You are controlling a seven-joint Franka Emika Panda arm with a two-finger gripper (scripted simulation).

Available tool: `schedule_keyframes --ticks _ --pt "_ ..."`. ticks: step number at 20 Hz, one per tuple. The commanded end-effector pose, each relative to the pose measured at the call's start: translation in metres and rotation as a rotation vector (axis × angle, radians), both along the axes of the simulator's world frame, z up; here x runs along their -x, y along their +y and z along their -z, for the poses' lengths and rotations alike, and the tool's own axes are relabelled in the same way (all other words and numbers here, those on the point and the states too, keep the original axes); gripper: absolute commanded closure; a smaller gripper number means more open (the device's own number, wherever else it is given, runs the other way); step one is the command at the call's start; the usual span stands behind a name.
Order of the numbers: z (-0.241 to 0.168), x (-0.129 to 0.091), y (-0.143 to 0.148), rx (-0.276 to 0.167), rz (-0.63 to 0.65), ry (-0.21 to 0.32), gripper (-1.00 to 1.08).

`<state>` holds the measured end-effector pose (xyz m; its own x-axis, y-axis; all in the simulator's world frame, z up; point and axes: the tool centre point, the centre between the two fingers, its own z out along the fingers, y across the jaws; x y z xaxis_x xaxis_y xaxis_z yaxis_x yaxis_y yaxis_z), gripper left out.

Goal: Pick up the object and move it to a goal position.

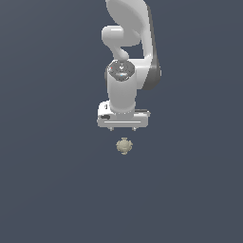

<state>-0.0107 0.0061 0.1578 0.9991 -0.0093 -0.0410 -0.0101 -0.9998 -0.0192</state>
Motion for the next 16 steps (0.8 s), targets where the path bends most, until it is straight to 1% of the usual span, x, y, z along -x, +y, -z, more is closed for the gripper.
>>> schedule_keyframes --ticks 1,10,16 --pt "0.0000 0.0000 0.0000 0.000 0.000 0.000 -0.92" --pt "-0.0053 -0.0039 -0.0033 0.019 -0.055 -0.007 -0.92" --pt "-0.0051 -0.0041 -0.0034 0.020 -0.052 -0.007 -0.92"
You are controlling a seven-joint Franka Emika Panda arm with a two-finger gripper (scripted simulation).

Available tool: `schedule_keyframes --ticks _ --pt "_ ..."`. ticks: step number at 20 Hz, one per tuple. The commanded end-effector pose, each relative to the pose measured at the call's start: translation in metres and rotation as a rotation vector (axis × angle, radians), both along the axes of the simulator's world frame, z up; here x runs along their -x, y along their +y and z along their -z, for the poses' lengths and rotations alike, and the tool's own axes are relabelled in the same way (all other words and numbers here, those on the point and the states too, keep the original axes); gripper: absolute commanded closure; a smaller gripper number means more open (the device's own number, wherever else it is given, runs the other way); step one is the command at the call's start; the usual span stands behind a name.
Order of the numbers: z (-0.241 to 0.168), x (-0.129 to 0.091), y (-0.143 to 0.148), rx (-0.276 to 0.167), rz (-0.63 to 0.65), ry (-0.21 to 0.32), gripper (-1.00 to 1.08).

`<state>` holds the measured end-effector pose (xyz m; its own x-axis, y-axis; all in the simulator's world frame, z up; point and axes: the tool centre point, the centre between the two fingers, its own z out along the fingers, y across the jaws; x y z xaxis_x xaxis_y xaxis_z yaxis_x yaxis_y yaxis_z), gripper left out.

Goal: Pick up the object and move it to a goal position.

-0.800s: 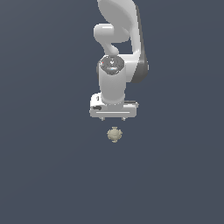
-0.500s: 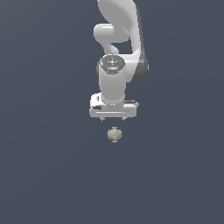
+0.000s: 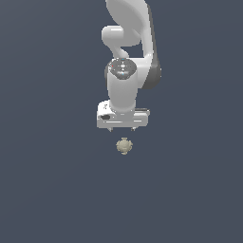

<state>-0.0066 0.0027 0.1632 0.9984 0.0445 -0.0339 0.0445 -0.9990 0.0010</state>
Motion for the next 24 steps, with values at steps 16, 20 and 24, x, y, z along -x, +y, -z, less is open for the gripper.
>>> schedule_keyframes --ticks 16,20,24 --pt "0.021 -0.005 0.005 0.000 0.225 -0.008 -0.92" --pt "0.031 -0.007 0.006 0.001 0.331 -0.012 -0.92" --pt "0.041 -0.009 0.008 0.003 0.441 -0.016 -0.92"
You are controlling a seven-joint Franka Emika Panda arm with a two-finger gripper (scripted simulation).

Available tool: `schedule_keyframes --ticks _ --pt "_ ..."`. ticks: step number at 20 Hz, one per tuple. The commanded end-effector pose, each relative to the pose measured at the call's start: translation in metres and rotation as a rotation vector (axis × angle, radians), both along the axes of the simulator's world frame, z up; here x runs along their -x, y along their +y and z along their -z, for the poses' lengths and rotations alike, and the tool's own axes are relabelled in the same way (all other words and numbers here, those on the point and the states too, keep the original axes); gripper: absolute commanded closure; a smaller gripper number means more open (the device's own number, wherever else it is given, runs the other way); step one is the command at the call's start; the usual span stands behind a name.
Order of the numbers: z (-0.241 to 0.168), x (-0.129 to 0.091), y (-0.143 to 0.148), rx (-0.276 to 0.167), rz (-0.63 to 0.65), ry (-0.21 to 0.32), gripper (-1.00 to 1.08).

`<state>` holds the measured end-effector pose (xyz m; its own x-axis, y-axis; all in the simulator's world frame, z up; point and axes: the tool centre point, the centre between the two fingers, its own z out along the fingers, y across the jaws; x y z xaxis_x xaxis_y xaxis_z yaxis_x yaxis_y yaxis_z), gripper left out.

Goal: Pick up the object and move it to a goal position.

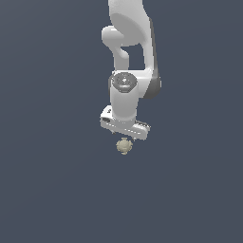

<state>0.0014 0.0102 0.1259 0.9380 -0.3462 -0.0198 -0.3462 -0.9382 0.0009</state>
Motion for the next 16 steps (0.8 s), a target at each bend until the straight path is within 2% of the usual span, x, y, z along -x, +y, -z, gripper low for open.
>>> schedule_keyframes --ticks 1,9,16 --pt "0.006 -0.001 0.001 0.001 0.070 -0.003 -0.92" --pt "0.024 -0.004 0.003 0.006 0.266 -0.011 -0.92" --pt "0.033 -0.005 0.004 0.009 0.368 -0.016 -0.92"
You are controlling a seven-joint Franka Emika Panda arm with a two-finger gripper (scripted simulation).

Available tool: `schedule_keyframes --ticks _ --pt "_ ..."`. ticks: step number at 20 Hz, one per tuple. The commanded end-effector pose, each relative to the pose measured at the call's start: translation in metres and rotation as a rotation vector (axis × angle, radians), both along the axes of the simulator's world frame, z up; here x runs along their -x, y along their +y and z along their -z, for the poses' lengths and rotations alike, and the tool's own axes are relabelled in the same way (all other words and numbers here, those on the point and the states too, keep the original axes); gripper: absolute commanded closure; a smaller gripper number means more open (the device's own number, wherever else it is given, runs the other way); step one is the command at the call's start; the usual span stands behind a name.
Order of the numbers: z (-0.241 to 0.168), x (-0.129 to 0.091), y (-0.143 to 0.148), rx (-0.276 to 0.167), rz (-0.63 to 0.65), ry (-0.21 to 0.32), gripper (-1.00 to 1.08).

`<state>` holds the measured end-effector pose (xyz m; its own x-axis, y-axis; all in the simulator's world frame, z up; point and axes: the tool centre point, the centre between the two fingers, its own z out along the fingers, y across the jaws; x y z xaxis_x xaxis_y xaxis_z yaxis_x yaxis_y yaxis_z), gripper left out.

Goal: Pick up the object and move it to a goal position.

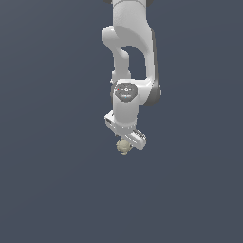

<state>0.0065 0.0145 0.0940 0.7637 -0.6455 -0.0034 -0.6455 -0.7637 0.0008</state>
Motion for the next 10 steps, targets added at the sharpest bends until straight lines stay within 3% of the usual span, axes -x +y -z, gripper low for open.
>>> schedule_keyframes --ticks 1,10 --pt "0.0024 -0.0005 0.0002 0.001 0.029 -0.002 -0.92" --pt "0.0059 -0.0006 0.0005 0.002 0.049 -0.003 -0.92"
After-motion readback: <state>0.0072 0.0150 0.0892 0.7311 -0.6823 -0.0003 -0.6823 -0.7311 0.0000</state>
